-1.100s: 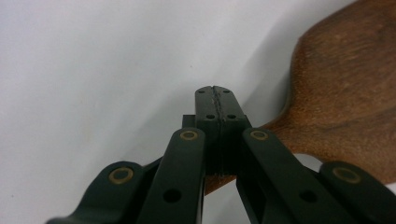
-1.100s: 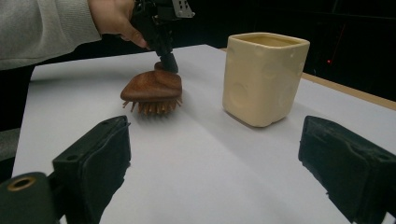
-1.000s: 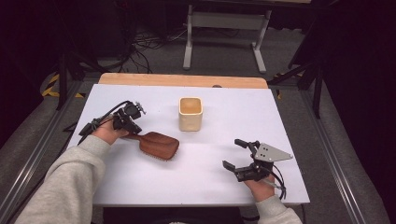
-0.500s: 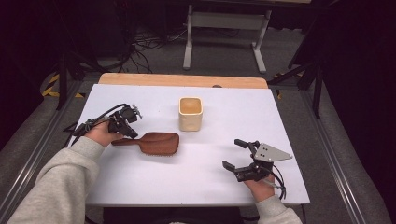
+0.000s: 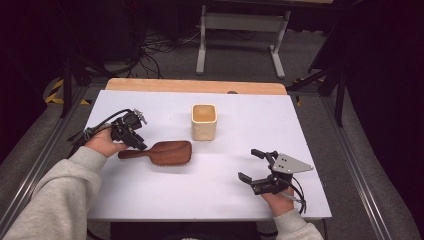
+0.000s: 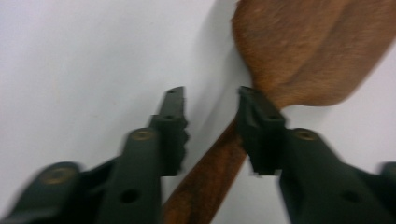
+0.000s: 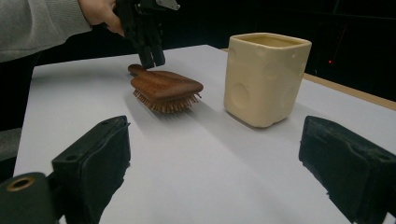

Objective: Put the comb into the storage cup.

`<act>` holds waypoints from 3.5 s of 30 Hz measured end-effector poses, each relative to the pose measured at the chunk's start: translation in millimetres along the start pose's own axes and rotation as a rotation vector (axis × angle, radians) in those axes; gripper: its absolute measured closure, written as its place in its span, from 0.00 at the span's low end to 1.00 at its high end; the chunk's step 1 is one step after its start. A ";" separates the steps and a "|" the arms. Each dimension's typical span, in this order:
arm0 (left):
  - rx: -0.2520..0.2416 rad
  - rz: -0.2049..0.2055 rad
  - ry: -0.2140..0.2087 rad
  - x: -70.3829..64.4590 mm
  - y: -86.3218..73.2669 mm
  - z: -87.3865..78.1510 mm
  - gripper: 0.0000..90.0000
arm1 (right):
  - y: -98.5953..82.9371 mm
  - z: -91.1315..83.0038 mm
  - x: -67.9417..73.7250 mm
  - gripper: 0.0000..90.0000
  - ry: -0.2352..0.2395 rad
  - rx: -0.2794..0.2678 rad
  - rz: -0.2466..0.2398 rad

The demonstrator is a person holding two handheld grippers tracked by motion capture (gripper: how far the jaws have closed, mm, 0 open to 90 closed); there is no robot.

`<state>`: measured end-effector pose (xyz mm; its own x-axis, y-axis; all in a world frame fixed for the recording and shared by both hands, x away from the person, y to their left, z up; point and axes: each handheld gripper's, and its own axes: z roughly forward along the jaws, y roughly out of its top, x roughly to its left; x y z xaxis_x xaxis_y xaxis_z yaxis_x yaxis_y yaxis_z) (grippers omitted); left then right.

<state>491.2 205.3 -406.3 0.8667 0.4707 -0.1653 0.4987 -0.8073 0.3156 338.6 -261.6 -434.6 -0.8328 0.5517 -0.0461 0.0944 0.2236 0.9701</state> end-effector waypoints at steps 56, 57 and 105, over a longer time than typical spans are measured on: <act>0.225 0.439 0.064 -28.1 16.2 34.5 0.77 | -5.0 -9.5 2.4 0.11 0.003 -0.005 0.016; 0.230 0.447 0.068 -29.3 16.1 34.6 0.80 | -5.0 -9.4 2.5 0.11 0.004 -0.006 0.016; -0.421 0.308 0.057 -81.0 -19.2 -36.5 0.81 | 1.5 -6.5 3.2 0.11 0.015 -0.014 0.016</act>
<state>410.9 195.7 -364.9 0.9641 0.2620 0.0424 0.1609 -0.7043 0.6914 332.5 -264.8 -431.7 -0.8392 0.5432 -0.0270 0.1002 0.2031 0.9740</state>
